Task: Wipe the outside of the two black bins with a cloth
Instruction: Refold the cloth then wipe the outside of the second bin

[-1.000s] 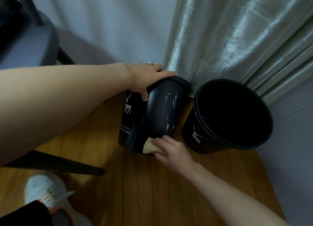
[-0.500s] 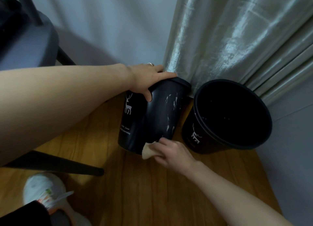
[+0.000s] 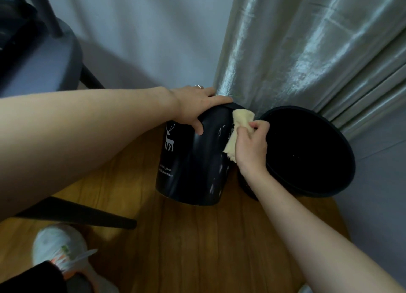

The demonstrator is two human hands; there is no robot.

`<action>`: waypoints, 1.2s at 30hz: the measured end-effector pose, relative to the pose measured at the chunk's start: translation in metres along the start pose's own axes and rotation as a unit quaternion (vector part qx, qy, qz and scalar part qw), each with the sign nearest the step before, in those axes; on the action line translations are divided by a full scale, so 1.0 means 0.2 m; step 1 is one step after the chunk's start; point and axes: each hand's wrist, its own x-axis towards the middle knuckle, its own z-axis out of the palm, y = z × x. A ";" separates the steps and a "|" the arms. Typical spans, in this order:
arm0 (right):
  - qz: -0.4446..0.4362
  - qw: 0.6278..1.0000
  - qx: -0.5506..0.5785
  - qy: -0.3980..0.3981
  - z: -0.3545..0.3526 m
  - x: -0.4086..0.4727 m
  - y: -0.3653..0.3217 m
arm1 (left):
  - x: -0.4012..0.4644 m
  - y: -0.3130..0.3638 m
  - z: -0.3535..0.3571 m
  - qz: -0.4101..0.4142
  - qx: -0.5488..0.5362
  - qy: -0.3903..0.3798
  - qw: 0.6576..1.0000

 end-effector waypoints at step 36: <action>-0.439 0.798 -0.414 -0.001 0.05 0.09 0.20 | -0.04 0.05 0.04 -0.145 -0.120 0.037 0.981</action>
